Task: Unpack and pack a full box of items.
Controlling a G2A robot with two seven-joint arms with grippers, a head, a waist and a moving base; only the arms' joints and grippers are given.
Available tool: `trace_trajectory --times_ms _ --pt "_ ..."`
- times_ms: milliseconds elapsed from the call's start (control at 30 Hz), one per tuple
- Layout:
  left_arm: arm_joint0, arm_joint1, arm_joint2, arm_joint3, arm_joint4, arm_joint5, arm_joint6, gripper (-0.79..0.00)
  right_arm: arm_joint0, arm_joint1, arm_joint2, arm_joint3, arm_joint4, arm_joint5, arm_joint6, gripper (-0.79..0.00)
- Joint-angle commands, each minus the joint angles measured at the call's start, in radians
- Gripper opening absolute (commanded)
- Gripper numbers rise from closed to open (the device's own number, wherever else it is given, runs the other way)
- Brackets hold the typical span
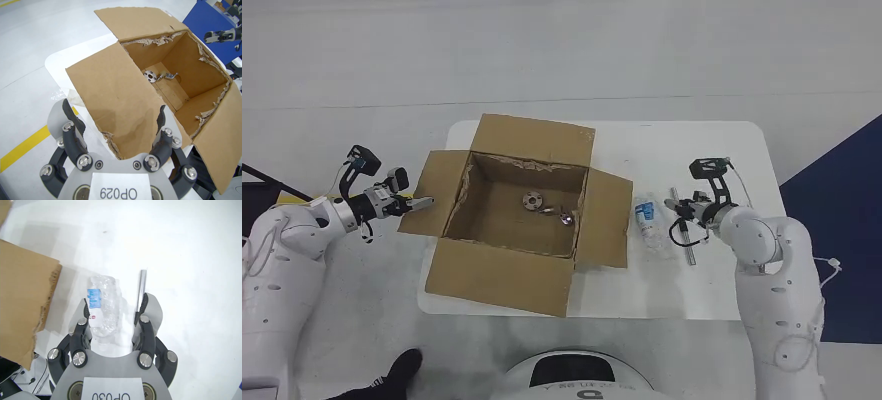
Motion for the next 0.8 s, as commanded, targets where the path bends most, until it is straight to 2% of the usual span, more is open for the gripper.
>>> trace_trajectory --times_ms 0,267,433,567,767 --pt "0.000 0.000 0.000 0.000 0.000 0.000 0.000 0.000 0.009 0.003 -0.004 0.021 -0.023 0.012 0.031 -0.496" --pt "0.000 0.000 0.000 0.000 0.000 0.000 0.000 0.000 0.029 0.015 -0.043 0.062 -0.109 0.038 0.160 -0.477" --pt "0.000 0.000 0.000 0.000 0.000 0.000 0.000 0.000 0.060 0.016 -0.086 0.099 -0.145 0.067 0.175 -0.465" --pt "0.000 0.000 0.000 0.000 0.000 0.000 0.000 0.000 0.115 0.017 -0.112 0.181 -0.200 0.118 0.210 -0.453" --pt "0.000 0.000 0.000 0.000 0.000 0.000 0.000 0.000 0.193 0.018 -0.144 0.292 -0.194 0.099 0.225 -0.440"
